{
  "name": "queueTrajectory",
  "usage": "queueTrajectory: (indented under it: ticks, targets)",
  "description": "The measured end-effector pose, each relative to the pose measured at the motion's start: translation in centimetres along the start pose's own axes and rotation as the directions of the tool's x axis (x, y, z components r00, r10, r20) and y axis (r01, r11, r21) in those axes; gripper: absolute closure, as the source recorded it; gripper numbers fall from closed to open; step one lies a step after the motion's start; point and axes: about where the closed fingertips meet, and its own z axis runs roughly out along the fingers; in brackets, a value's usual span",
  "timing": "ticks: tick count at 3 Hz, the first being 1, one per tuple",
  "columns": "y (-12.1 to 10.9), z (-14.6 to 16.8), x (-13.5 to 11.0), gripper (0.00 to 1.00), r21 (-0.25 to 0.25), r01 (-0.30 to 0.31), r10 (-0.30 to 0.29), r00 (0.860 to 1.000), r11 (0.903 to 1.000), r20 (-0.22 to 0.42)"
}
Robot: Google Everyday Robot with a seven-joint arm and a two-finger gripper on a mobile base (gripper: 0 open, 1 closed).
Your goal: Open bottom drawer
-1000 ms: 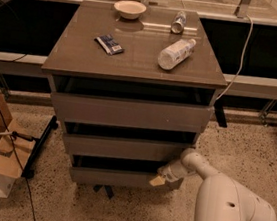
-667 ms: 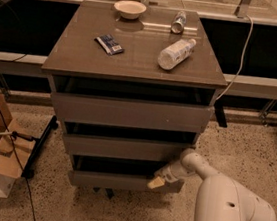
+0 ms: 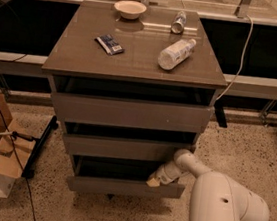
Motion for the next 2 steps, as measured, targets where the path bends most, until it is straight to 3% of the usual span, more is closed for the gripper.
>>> queueTrajectory:
  ticks: [1,2]
  targets:
    - [0.1,-0.2,-0.1,0.97,0.000,0.000,0.000,1.000,1.0000,0.000]
    - [1.1,0.3,0.8,0.78,-0.012,-0.024,0.023,1.000,0.9997,-0.017]
